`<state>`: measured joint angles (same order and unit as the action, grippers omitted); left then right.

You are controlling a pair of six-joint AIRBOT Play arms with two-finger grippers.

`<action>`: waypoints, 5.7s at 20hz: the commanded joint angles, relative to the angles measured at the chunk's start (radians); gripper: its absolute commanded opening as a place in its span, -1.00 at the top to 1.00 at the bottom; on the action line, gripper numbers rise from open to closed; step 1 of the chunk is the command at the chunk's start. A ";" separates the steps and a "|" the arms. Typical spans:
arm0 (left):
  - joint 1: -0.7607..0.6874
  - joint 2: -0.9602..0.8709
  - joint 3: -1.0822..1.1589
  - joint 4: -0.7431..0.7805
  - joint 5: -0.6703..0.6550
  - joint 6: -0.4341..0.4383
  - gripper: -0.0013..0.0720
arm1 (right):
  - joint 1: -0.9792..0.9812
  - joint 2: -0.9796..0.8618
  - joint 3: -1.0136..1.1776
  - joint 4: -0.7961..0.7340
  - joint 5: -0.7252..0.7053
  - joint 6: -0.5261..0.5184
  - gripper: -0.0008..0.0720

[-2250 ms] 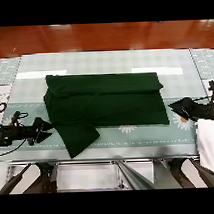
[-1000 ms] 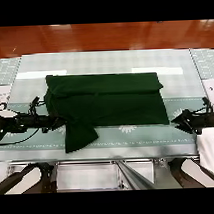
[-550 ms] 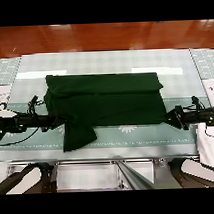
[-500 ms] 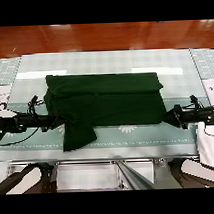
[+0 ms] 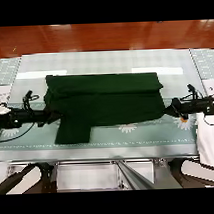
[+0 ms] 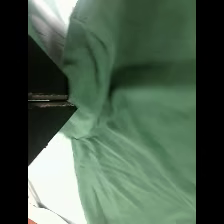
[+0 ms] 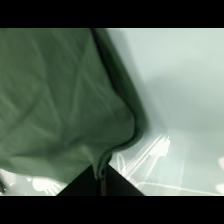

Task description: Fold the shirts.

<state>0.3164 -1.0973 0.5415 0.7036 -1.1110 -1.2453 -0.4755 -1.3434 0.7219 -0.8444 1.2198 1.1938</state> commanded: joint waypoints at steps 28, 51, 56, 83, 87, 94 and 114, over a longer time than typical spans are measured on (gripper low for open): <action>-0.109 -0.790 1.023 0.007 -0.036 -0.075 0.91 | 0.187 -0.434 0.638 0.190 -0.201 0.091 0.90; 0.042 -0.035 0.272 0.159 0.011 0.074 -0.41 | -0.004 -0.435 0.502 0.264 -0.033 0.017 -0.18; 0.024 -0.034 0.272 0.141 0.011 0.074 -0.41 | 0.082 -0.553 0.626 0.262 -0.026 0.070 -0.18; -0.468 -0.096 0.437 -0.064 0.246 0.052 0.92 | 0.164 0.232 0.499 -0.080 0.089 0.125 0.91; -0.738 -0.330 0.724 0.127 0.285 -0.089 0.92 | 0.165 0.504 0.390 -0.048 0.124 0.186 0.91; -1.052 -0.799 1.242 0.257 0.125 -0.291 0.92 | 0.168 0.693 0.358 -0.003 0.169 0.236 0.91; -0.566 -0.334 1.070 0.230 -0.129 -0.152 0.91 | 0.597 0.323 0.384 0.127 -0.267 0.224 0.90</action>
<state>-0.3973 -1.6276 1.7344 0.9176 -1.2343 -1.4502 -0.0399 -0.8803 1.0885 -0.7700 1.1431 1.4338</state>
